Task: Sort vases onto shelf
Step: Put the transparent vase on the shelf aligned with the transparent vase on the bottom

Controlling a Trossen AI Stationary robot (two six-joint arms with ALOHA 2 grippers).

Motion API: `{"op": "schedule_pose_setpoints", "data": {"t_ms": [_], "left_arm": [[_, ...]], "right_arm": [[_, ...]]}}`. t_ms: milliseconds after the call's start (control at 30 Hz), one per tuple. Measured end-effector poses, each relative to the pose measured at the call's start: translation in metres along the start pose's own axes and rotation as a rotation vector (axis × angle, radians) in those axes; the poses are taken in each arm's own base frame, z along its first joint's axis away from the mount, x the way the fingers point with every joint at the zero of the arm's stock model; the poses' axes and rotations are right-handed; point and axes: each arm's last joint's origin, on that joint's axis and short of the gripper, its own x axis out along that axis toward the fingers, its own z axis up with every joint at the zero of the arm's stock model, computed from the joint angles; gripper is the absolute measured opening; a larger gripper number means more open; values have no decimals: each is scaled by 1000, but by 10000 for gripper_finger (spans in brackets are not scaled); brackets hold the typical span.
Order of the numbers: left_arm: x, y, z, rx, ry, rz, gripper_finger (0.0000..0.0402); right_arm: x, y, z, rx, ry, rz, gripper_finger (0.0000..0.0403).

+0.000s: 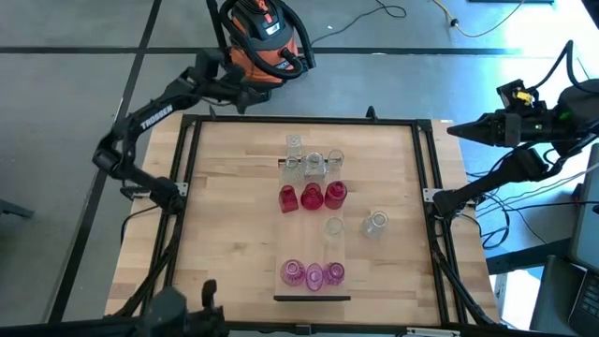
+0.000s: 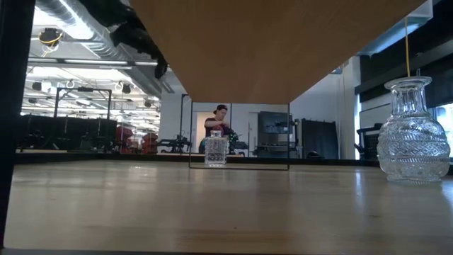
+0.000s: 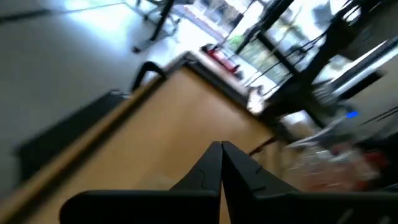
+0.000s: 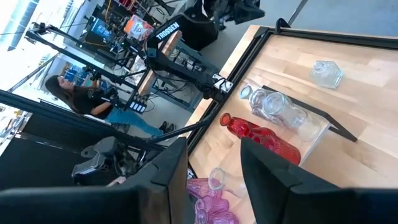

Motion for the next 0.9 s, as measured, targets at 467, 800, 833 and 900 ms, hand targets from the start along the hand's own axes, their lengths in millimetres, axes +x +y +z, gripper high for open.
{"op": "schedule_pose_setpoints", "data": {"t_ms": [467, 800, 833, 900], "left_arm": [[16, 33, -27, 435, 373, 264, 0], [53, 42, -52, 485, 525, 122, 20], [56, 39, -52, 507, 517, 109, 31], [62, 34, -50, 531, 487, 82, 55]], "right_arm": [[0, 0, 0, 0, 0, 0, 131], [0, 0, 0, 0, 0, 1, 131], [0, 0, 0, 0, 0, 1, 131], [0, 0, 0, 0, 0, 1, 131]]}}
